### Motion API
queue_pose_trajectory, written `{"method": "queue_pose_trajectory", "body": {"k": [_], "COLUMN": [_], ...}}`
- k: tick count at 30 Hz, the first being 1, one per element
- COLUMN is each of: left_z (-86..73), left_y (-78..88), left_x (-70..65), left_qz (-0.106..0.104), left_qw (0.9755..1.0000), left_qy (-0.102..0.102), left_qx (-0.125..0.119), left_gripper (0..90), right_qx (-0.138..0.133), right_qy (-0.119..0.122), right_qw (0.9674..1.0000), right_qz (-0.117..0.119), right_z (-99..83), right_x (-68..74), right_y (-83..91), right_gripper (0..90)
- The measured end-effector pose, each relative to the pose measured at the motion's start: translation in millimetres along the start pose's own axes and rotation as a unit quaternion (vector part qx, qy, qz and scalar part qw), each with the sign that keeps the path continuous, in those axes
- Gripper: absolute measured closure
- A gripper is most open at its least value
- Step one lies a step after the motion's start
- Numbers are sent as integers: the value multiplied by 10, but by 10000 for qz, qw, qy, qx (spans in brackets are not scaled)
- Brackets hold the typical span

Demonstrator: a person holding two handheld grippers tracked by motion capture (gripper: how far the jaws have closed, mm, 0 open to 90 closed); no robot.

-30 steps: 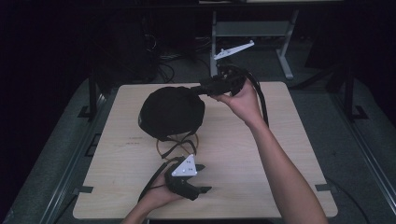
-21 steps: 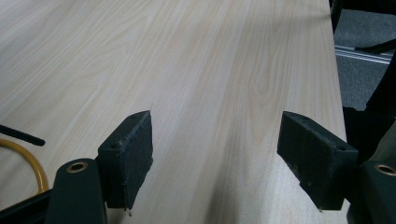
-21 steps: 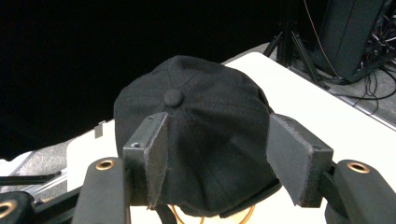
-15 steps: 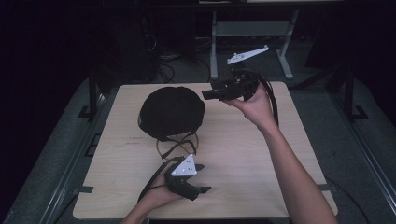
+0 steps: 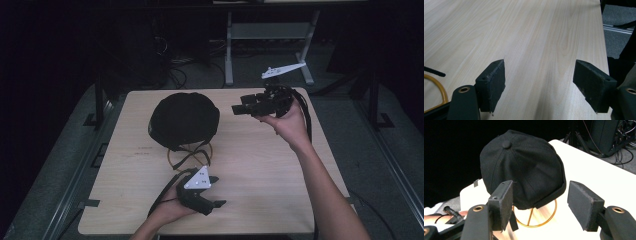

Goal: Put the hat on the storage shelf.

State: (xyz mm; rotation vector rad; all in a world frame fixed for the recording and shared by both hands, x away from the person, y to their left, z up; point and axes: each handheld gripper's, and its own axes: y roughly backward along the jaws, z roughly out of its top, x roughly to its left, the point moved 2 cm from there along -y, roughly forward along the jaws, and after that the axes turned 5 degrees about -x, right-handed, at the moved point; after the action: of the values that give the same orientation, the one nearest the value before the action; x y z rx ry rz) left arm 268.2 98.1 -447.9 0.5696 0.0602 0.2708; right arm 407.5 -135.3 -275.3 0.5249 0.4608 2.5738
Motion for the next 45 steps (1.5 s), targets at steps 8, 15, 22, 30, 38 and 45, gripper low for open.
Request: {"method": "queue_pose_trajectory", "body": {"k": [8,15,22,30,38,45], "left_z": [-18,-28,-27,-27,-29,-30], "left_y": [-23,-14,-1,3,3,-1], "left_x": [-3,14,20,27,28,25], "left_qz": [8,36,41,39,39,46], "left_qw": [9999,9999,9999,9999,9999,10000], "left_qy": [-45,-40,-29,-46,-19,25], "left_qx": [95,100,92,112,104,65], "left_gripper": [253,253,253,253,252,252], "right_qx": [7,-77,-33,-38,-34,21], "right_qy": [-124,-245,-270,-356,-396,-435], "right_qw": [9999,9995,9993,9986,9984,9982], "right_qz": [-86,-175,-265,-380,-400,-419], "right_z": [-150,-283,-423,-614,-781,-902], "right_x": [-82,-137,-174,-216,-234,-239], "right_y": [97,224,335,480,580,617], "right_gripper": [327,278,267,249,239,239]}}
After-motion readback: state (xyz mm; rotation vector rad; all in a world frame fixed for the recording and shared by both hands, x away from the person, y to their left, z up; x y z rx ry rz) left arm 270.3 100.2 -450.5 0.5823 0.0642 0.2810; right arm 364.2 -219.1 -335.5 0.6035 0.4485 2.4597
